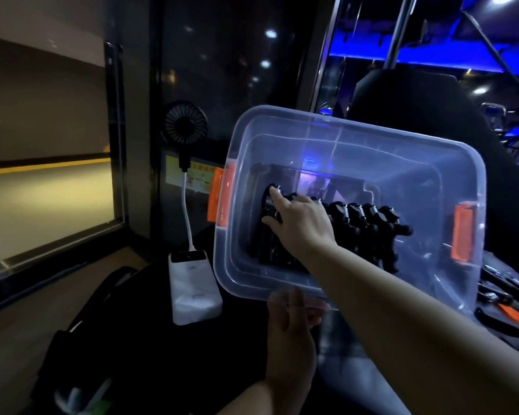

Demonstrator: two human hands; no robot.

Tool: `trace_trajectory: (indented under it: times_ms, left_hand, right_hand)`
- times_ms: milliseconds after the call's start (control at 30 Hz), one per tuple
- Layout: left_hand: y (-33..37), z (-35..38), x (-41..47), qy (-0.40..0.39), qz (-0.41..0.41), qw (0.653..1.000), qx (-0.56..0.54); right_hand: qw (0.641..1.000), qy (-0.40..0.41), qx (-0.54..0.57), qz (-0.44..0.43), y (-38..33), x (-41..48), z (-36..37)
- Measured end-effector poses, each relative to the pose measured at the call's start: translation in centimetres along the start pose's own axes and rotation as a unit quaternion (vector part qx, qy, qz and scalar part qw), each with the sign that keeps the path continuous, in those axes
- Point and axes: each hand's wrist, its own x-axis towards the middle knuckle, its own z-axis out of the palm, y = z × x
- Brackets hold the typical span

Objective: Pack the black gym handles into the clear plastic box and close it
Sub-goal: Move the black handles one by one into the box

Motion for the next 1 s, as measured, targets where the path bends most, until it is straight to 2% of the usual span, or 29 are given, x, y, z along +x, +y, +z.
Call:
trace_trajectory:
  times_ms: [400, 700, 833, 1000]
  left_hand:
    - [-1.3, -0.4, 1.5, 0.049, -0.017, 0.999, -0.017]
    - [-2.3, -0.7, 1.6, 0.026, -0.018, 0.999, 0.021]
    - [-2.0, -0.7, 1.5, 0.005, -0.013, 1.000, 0.002]
    - [-1.1, -0.5, 1.1, 0.005, 0.021, 1.000, 0.011]
  right_hand:
    - [0.997, -0.003, -0.074, -0.002, 0.4, 4.1, 3.7]
    - [1.000, -0.017, -0.021, 0.016, 0.9, 3.9, 3.8]
    - [1.000, -0.011, -0.005, 0.022, 1.4, 3.4, 3.7]
    - [0.999, -0.005, 0.015, 0.040, 2.7, 2.6, 2.6]
